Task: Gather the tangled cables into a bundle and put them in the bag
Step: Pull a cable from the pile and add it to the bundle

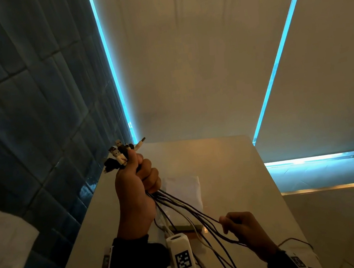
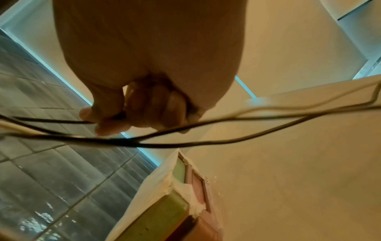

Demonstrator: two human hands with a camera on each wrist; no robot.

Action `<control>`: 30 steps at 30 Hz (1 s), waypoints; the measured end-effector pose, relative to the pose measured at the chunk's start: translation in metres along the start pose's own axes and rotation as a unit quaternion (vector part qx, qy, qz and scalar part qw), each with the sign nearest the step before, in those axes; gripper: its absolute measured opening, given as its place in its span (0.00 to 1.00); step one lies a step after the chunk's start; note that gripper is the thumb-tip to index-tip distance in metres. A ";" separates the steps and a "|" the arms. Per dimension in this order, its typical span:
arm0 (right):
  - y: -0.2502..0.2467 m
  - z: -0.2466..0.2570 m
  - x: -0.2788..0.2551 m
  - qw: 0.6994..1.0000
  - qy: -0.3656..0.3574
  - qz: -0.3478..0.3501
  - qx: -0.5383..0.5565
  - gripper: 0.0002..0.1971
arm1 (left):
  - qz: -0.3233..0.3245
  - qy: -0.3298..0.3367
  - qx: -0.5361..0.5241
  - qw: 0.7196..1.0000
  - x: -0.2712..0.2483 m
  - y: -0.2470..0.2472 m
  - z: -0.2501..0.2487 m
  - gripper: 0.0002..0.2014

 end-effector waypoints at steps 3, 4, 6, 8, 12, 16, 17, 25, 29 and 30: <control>-0.001 -0.020 0.001 0.981 0.028 0.052 -0.183 0.16 | 0.014 -0.017 0.014 1.000 -0.003 0.005 -0.001 0.18; -0.005 -0.017 0.002 0.969 0.020 0.041 -0.242 0.15 | 0.020 -0.021 0.016 0.999 -0.003 0.006 -0.002 0.18; -0.018 0.016 0.002 0.970 -0.037 -0.027 -0.240 0.19 | 0.034 -0.033 0.018 0.999 -0.004 0.011 -0.001 0.18; -0.020 0.068 -0.001 0.980 -0.108 -0.054 -0.156 0.29 | 0.057 -0.063 0.003 0.996 -0.007 0.023 0.004 0.17; 0.027 0.139 -0.004 0.986 -0.142 0.083 -0.035 0.32 | 0.116 -0.106 0.015 0.987 -0.018 0.052 0.020 0.16; 0.044 0.139 -0.009 0.976 -0.126 0.101 0.143 0.11 | 0.111 -0.093 0.050 0.988 -0.012 0.057 0.015 0.18; 0.042 0.132 -0.012 0.975 -0.108 0.104 0.163 0.14 | 0.095 -0.090 0.030 0.991 -0.005 0.055 0.010 0.18; 0.015 0.031 -0.037 0.976 0.107 0.147 0.119 0.31 | 0.066 -0.082 0.034 0.994 0.021 0.051 -0.005 0.19; -0.041 0.019 -0.029 0.981 0.065 0.066 -0.169 0.31 | 0.136 -0.092 0.028 0.986 0.018 0.058 -0.007 0.16; -0.053 0.035 -0.024 0.986 0.027 0.016 -0.162 0.35 | 0.152 -0.101 0.020 0.983 0.015 0.062 -0.006 0.15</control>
Point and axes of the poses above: each hand's wrist, its own x-axis towards the middle knuckle, its own y-axis out of the palm, z = x × y, the point moved 5 cm from there along x, towards the middle knuckle, and after that the axes turned 2 degrees about -z, right-handed, at the moved point
